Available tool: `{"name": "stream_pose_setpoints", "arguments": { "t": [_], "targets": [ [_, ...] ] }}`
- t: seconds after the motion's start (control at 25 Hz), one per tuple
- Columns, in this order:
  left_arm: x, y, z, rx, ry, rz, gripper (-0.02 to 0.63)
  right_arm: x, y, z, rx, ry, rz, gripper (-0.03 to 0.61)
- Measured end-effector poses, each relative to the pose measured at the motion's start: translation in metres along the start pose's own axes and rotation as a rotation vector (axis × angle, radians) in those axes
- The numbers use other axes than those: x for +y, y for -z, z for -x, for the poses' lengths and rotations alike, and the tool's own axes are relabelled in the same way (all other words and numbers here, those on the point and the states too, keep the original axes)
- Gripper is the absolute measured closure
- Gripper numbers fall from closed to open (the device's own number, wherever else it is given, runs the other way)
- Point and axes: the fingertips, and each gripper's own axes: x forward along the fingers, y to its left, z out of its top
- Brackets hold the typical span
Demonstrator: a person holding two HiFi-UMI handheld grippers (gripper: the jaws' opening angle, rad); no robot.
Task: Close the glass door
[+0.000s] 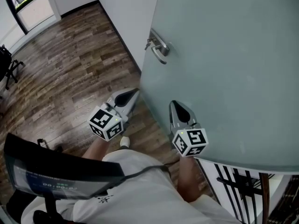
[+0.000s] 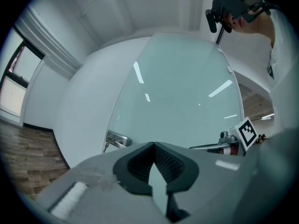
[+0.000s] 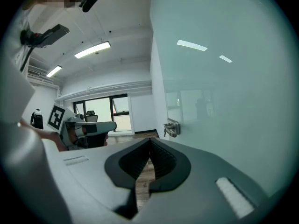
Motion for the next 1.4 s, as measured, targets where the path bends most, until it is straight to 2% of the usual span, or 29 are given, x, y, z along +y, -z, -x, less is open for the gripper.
{"name": "stream_pose_setpoints", "arguments": {
  "t": [0.28, 0.6, 0.84, 1.16, 1.4],
  "targets": [
    [0.045, -0.007, -0.009, 0.004, 0.025, 0.004, 0.614, -0.007, -0.013, -0.040, -0.020, 0.067, 0.002, 0.569],
    [0.090, -0.018, -0.011, -0.002, 0.043, 0.005, 0.614, 0.002, -0.031, -0.078, -0.068, 0.101, 0.014, 0.569],
    [0.101, -0.013, -0.018, -0.001, 0.048, 0.026, 0.614, -0.009, -0.030, -0.087, -0.057, 0.128, 0.022, 0.569],
    [0.093, -0.016, -0.020, 0.002, 0.040, 0.010, 0.614, -0.039, -0.039, -0.115, -0.019, 0.142, 0.121, 0.569],
    [0.089, -0.019, -0.022, 0.010, -0.003, 0.008, 0.614, -0.050, -0.040, -0.142, 0.057, 0.125, 0.262, 0.568]
  ]
}}
